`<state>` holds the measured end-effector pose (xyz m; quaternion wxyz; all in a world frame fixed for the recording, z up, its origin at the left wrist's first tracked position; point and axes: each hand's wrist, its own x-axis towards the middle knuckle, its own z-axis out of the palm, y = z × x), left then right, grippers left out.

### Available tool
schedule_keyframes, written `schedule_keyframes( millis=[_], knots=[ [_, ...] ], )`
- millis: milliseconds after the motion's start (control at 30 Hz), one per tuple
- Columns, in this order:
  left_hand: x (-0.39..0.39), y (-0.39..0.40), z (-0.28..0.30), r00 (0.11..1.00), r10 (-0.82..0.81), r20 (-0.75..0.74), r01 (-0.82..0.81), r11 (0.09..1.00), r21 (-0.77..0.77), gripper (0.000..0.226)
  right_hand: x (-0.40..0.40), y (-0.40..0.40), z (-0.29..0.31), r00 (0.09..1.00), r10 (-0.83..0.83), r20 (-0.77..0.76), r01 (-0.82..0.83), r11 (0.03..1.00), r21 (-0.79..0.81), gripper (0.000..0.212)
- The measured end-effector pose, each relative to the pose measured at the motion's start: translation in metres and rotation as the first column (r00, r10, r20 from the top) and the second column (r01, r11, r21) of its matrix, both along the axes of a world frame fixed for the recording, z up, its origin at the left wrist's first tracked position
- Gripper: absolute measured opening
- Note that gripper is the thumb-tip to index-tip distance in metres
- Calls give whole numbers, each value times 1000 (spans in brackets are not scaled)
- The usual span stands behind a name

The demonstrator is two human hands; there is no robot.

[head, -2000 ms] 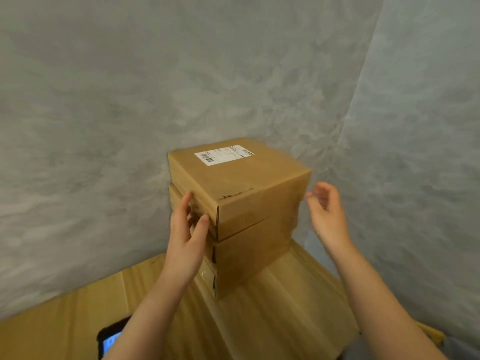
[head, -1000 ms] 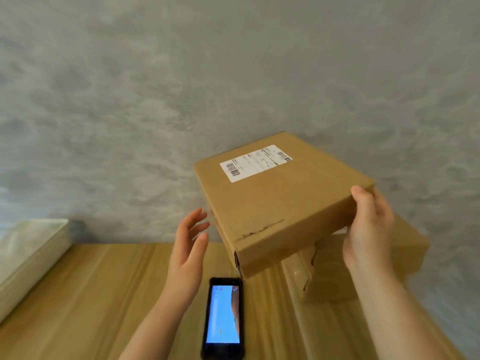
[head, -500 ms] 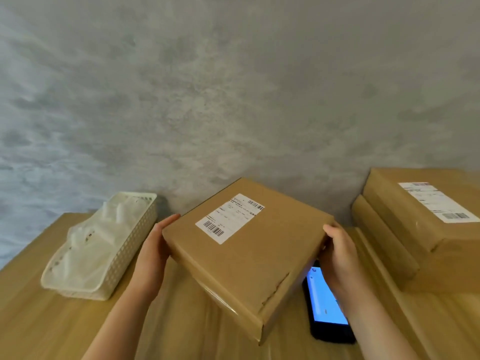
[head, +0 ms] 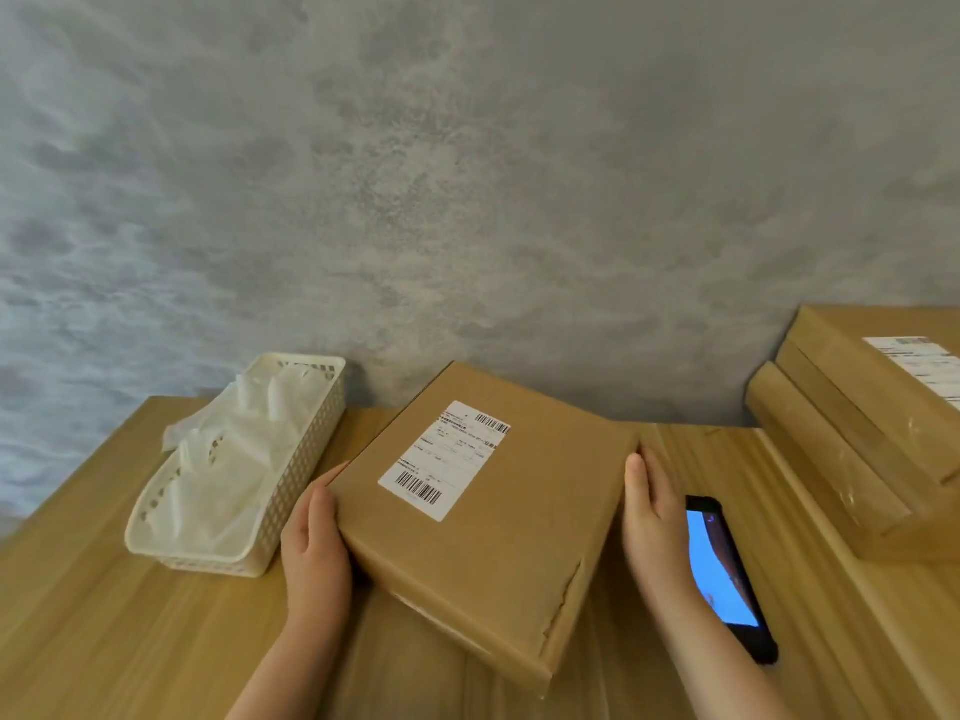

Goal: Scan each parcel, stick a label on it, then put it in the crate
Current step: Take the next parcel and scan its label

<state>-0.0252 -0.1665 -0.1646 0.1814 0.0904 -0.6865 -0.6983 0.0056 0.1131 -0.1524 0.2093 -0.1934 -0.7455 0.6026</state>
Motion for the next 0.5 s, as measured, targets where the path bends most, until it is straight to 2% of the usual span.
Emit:
schedule_keyframes(
  millis=[67, 133, 200, 367, 433, 500],
  knots=[
    [0, 1, -3, 999, 18, -33, -19, 1000, -12, 37, 3, -5, 2, 999, -34, 0, 34, 999, -40, 48],
    [1, 3, -4, 998, 36, -43, -37, 999, -20, 36, 8, -10, 3, 998, -61, 14, 62, 990, -124, 37],
    [1, 6, -6, 999, 26, -35, -27, 999, -19, 35, 12, -16, 5, 999, -53, -3, 52, 990, -135, 27],
    [2, 6, -11, 997, -75, 23, 76, 997, -25, 35, -7, -13, 3, 995, 95, 44, -90, 990, -111, 48],
    [2, 5, -11, 986, -148, 77, 151, 988, -34, 27, -18, -4, 5, 989, 134, 60, -128, 986, -104, 49],
    [2, 4, -10, 970, -225, 92, 233, 969, -79, 32, -28, 3, 9, 983, 173, 65, -165, 980, -114, 46]
  ],
)
